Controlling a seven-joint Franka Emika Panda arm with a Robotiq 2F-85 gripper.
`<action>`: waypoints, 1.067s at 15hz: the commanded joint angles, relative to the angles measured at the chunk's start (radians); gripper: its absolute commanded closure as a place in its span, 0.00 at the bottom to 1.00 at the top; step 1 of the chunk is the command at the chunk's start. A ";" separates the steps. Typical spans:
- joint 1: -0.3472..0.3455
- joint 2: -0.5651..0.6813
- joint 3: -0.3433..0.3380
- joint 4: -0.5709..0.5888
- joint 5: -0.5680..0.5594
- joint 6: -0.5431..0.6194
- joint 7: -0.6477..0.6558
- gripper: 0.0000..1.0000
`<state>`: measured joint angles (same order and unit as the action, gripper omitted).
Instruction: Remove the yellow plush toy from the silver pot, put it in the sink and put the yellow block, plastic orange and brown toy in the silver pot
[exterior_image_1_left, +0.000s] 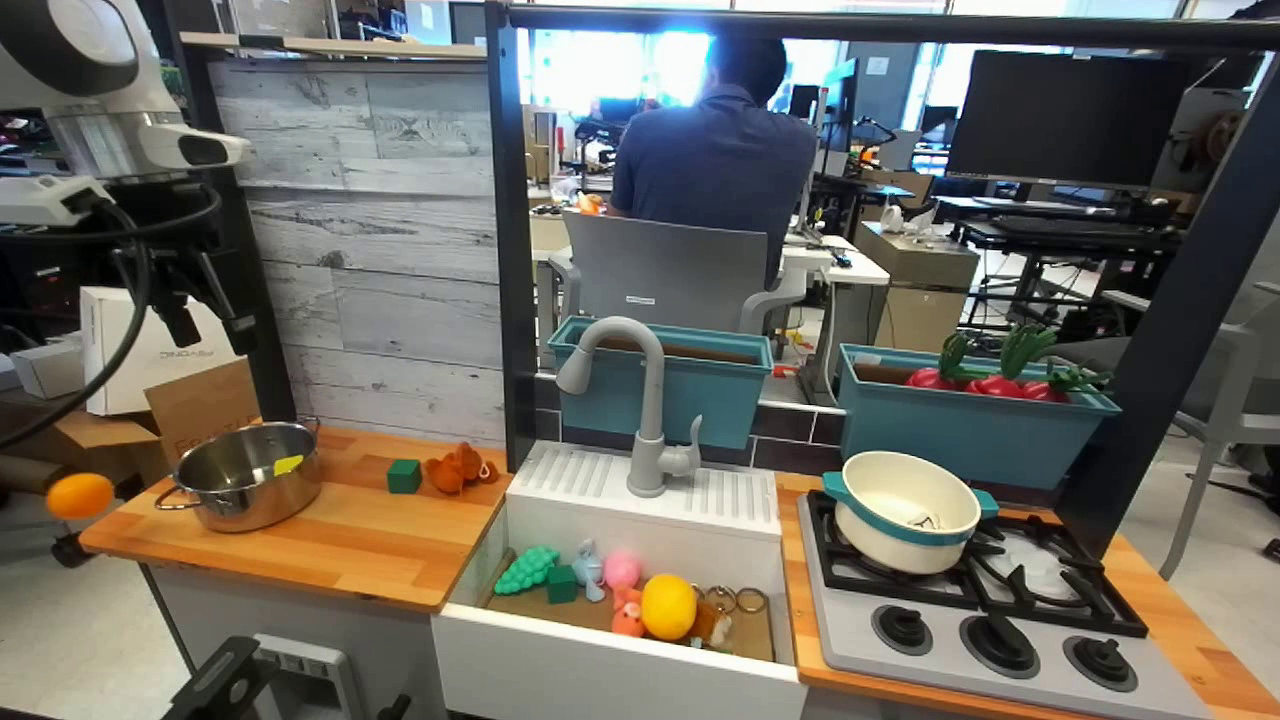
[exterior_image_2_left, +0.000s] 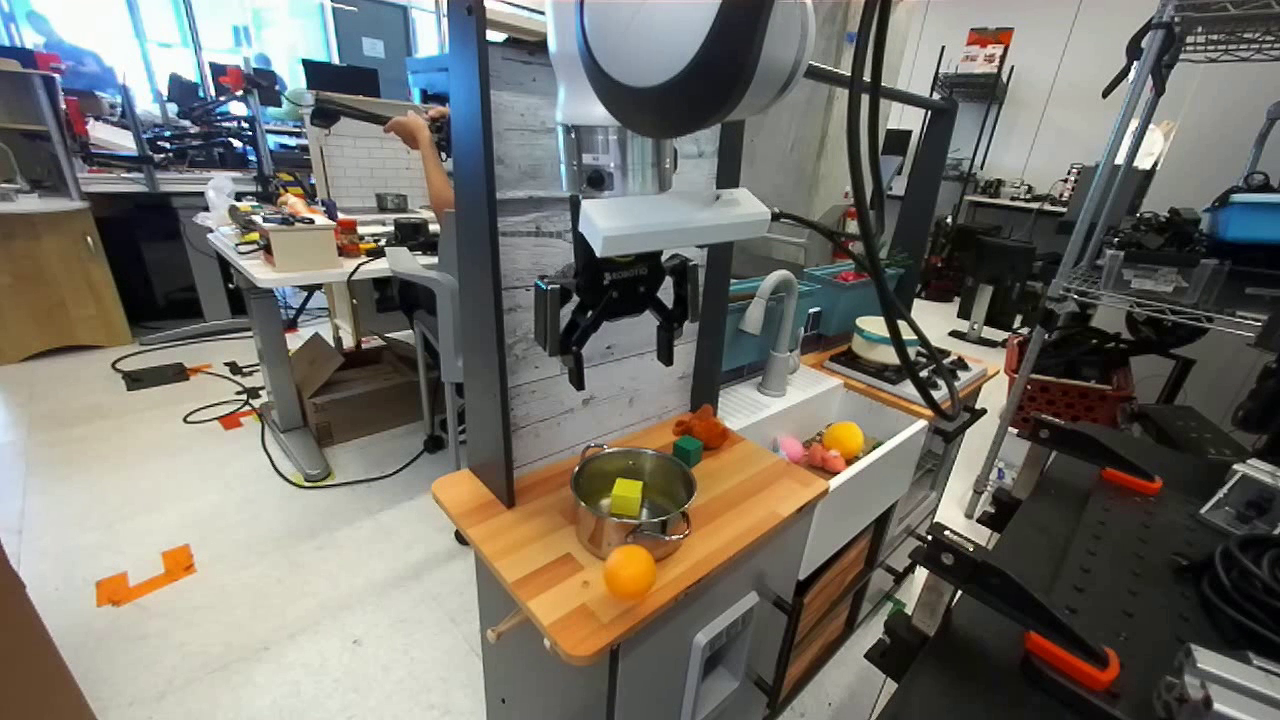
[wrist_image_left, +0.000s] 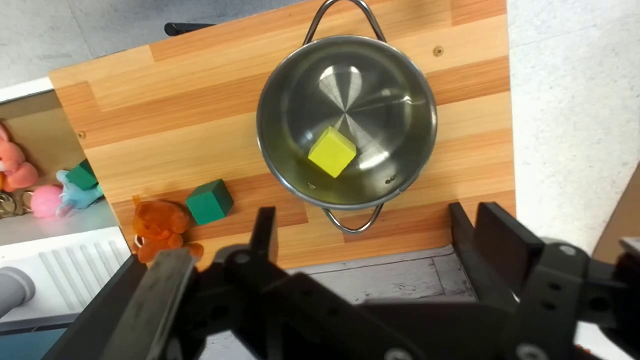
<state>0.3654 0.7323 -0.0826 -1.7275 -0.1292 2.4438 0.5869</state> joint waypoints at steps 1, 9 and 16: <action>-0.011 -0.003 0.006 0.005 -0.004 0.009 -0.020 0.00; -0.004 0.004 -0.037 0.006 -0.036 0.032 0.003 0.00; 0.018 0.139 -0.226 0.070 -0.175 0.030 0.196 0.00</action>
<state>0.3624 0.7771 -0.2266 -1.7195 -0.2323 2.4606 0.6752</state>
